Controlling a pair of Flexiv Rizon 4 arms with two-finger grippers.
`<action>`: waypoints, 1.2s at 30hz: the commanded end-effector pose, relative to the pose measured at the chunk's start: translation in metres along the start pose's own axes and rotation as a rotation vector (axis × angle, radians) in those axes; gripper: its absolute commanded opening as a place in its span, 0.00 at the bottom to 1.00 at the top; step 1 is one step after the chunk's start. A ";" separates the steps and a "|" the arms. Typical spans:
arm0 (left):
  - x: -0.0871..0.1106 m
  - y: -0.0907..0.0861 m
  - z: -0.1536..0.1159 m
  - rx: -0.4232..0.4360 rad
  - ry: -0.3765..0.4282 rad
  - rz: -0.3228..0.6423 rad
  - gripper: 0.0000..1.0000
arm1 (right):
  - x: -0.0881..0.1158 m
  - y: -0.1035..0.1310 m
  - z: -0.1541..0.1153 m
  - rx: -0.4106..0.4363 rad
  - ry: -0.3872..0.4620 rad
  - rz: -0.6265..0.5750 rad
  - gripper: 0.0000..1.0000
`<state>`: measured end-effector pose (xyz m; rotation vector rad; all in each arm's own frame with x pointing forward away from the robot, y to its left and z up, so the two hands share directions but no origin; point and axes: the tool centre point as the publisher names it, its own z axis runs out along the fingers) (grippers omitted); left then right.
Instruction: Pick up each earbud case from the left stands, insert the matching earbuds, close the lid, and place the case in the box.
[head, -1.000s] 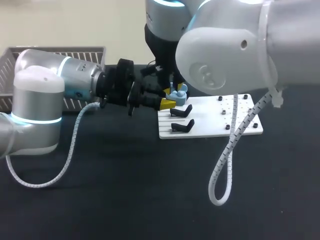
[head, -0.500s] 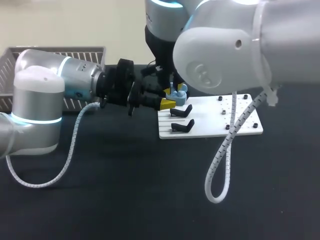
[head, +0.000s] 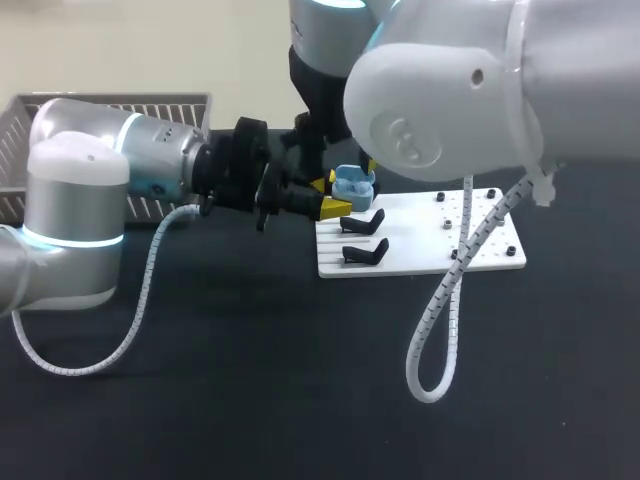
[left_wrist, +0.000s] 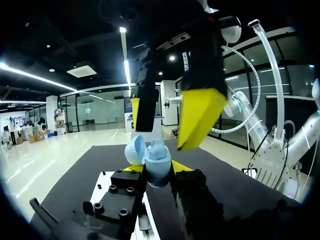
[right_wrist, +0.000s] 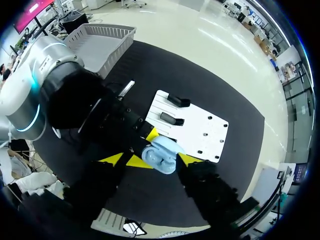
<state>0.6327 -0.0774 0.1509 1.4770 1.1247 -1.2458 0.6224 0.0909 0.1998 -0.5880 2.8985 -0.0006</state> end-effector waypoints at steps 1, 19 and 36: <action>0.000 -0.001 0.000 -0.002 -0.001 0.003 0.00 | 0.016 -0.017 -0.022 -0.089 -0.026 0.055 1.00; 0.000 -0.001 0.000 -0.002 -0.001 0.003 0.00 | -0.046 -0.090 -0.012 -0.131 -0.170 0.468 1.00; 0.000 -0.001 0.000 -0.002 -0.001 0.003 0.00 | -0.033 -0.099 0.034 -0.058 0.008 0.490 1.00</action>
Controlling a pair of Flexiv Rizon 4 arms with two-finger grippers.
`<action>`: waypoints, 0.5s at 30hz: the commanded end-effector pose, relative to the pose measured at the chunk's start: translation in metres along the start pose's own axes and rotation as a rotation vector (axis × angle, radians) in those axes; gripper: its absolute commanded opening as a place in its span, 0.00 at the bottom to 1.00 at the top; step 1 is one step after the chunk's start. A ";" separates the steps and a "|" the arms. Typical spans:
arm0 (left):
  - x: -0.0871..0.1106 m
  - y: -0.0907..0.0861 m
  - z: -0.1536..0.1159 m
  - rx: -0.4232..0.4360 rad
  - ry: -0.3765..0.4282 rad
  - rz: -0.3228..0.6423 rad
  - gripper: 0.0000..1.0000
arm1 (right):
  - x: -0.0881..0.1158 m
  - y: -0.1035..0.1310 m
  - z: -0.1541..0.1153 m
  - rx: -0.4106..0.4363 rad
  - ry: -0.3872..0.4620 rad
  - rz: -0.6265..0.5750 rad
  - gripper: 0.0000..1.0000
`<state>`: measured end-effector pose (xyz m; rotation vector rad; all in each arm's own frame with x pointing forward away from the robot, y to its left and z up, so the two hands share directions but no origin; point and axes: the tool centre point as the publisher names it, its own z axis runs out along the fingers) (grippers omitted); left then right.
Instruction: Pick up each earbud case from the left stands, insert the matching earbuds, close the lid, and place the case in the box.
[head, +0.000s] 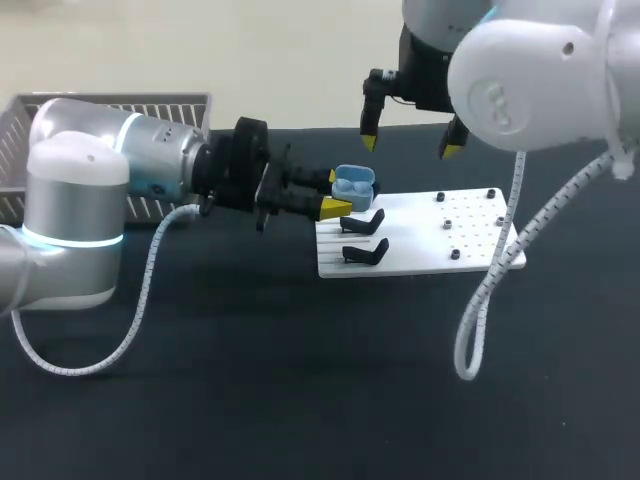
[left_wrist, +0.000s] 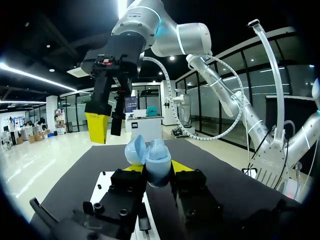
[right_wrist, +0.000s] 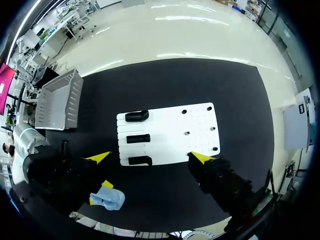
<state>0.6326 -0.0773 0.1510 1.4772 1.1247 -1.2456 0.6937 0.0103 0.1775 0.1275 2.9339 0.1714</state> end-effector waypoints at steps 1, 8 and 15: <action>0.001 0.000 0.000 -0.002 -0.001 0.003 0.00 | 0.001 0.002 0.004 0.023 0.072 -0.001 1.00; 0.001 0.000 0.000 -0.002 -0.001 0.003 0.00 | 0.019 -0.004 0.010 0.050 0.116 -0.007 1.00; 0.001 0.000 0.000 -0.002 -0.001 0.003 0.00 | 0.031 -0.006 0.005 0.038 0.153 -0.015 1.00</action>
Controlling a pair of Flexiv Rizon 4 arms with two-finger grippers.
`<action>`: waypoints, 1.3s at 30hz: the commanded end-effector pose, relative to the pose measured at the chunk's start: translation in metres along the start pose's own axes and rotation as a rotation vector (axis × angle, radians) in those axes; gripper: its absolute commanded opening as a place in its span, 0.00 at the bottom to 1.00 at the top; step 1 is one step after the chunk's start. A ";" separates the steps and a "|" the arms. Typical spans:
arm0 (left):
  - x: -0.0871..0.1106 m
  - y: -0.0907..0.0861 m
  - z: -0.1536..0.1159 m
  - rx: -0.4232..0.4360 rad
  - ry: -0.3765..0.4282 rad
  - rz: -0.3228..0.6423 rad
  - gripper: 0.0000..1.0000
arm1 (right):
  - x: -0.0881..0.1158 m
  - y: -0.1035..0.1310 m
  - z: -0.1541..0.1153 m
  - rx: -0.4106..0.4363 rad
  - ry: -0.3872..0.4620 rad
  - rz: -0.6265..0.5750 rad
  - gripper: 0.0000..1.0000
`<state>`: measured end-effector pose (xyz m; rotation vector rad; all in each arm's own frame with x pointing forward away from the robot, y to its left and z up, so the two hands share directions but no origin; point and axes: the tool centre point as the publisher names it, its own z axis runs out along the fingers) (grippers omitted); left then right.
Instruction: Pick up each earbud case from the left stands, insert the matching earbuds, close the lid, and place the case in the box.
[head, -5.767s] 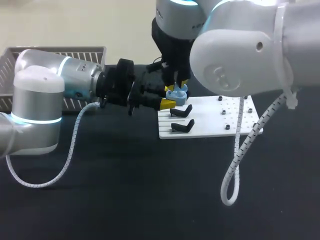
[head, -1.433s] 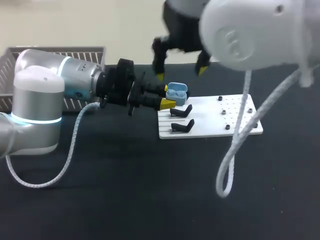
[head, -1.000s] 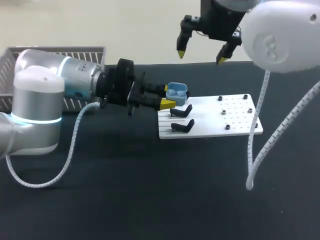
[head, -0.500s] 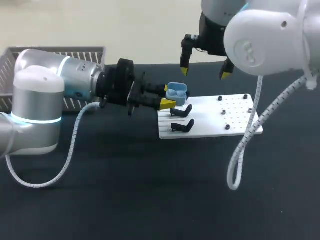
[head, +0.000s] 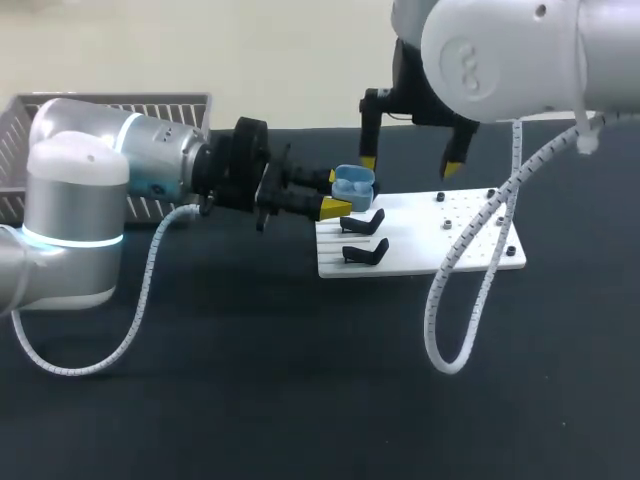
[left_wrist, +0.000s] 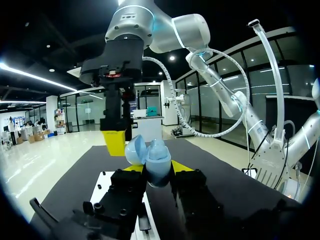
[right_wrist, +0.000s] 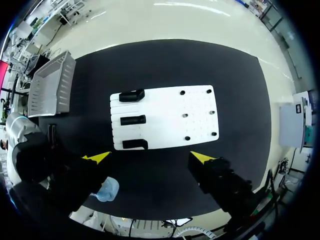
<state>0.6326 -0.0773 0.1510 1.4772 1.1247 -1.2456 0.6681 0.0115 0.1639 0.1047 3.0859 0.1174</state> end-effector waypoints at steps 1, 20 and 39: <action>0.001 0.000 0.000 -0.002 -0.001 0.003 0.00 | 0.006 -0.004 -0.003 -0.008 0.013 -0.001 1.00; 0.001 0.000 0.000 -0.002 -0.001 0.003 0.00 | 0.030 -0.002 -0.009 -0.038 -0.016 -0.046 1.00; -0.011 -0.008 -0.006 -0.019 0.005 0.003 0.00 | 0.078 -0.039 -0.091 -0.339 -0.267 -0.157 1.00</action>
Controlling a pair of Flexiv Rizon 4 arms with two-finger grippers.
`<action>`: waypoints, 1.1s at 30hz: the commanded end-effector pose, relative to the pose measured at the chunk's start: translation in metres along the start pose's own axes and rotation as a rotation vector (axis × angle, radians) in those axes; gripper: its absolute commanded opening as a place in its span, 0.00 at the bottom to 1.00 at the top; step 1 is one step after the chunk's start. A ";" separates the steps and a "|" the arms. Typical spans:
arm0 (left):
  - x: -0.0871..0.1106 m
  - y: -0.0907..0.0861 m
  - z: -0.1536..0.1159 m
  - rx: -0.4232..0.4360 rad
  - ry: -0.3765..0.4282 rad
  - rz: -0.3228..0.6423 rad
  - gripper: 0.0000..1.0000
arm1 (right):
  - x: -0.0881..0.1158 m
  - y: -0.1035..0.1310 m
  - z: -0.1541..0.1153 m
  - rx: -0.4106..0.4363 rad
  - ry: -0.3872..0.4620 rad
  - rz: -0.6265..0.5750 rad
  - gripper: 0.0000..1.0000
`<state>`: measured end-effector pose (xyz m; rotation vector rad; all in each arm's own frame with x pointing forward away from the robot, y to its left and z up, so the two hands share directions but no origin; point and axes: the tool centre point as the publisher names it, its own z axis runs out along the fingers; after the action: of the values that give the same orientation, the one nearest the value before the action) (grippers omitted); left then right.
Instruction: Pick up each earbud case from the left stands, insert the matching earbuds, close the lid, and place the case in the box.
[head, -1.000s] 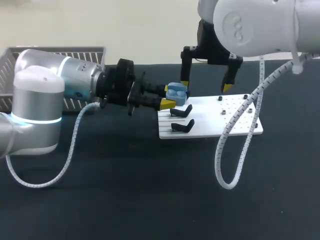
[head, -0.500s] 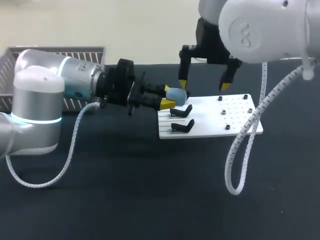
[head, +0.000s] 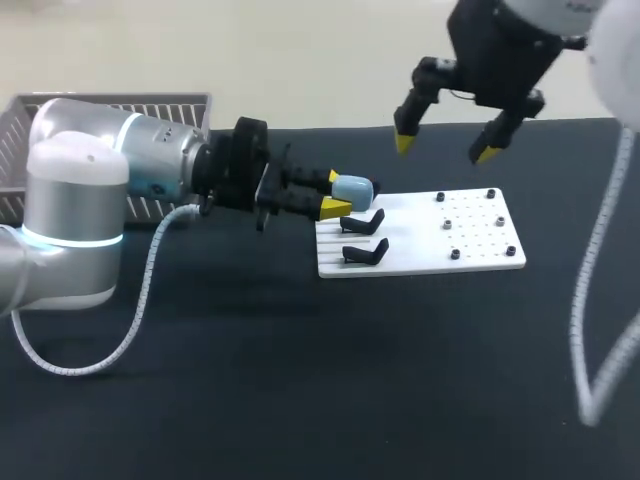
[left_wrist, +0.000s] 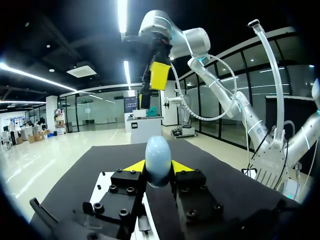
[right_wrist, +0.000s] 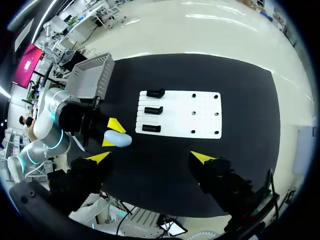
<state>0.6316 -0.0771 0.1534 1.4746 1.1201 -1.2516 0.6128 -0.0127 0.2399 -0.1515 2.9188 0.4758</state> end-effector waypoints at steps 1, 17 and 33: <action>-0.013 -0.010 -0.007 -0.032 0.023 0.007 0.00 | 0.031 -0.009 -0.022 -0.086 -0.168 -0.007 1.00; -0.047 -0.038 -0.101 -0.365 0.125 -0.094 0.00 | 0.041 -0.007 -0.037 -0.123 -0.183 -0.018 1.00; -0.016 0.011 -0.256 -0.773 0.251 -0.167 0.00 | 0.041 -0.007 -0.037 -0.123 -0.183 -0.018 1.00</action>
<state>0.7026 0.1438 0.1865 1.0761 1.6550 -0.7415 0.5696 -0.0340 0.2645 -0.1472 2.7137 0.6339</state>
